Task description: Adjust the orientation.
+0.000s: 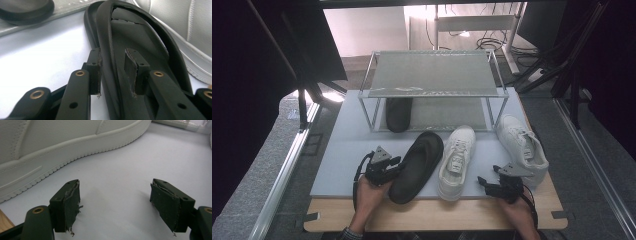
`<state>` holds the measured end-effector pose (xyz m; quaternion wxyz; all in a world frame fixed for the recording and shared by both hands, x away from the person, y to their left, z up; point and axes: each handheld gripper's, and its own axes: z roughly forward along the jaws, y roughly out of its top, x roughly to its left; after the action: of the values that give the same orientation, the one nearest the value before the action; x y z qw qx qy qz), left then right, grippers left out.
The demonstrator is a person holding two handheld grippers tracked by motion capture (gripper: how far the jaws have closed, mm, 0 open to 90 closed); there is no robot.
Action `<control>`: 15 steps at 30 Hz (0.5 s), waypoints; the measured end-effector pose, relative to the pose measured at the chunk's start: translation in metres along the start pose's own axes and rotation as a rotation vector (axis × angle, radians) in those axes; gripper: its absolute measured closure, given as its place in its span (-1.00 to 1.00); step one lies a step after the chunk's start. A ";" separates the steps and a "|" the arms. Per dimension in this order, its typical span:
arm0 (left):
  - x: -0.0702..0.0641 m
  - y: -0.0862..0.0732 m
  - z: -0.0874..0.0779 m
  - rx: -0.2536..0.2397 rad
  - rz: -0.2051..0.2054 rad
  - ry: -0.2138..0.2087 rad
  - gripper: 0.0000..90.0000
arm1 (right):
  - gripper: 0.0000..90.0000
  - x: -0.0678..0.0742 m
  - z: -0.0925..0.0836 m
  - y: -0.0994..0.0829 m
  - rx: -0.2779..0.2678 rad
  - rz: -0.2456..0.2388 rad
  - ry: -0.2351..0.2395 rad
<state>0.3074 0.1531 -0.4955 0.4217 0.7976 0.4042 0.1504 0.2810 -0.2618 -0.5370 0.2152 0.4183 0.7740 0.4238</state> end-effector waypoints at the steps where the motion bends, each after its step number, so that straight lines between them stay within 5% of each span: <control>1: 0.001 0.001 0.004 0.007 -0.002 0.005 0.48 | -0.46 0.000 0.000 0.000 0.000 0.000 0.000; 4: 0.003 0.003 0.009 0.025 -0.007 0.022 0.54 | -0.46 0.000 0.000 0.000 0.001 -0.002 0.000; 8: 0.004 0.004 0.012 0.028 -0.020 -0.005 0.69 | -0.46 0.000 0.000 0.000 0.000 -0.002 0.002; 15: 0.010 0.007 0.008 0.026 -0.041 0.046 0.82 | -0.47 0.000 0.000 0.000 0.001 -0.003 0.000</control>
<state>0.3219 0.1543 -0.4956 0.4048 0.7908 0.4321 0.1548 0.2809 -0.2618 -0.5370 0.2155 0.4171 0.7750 0.4231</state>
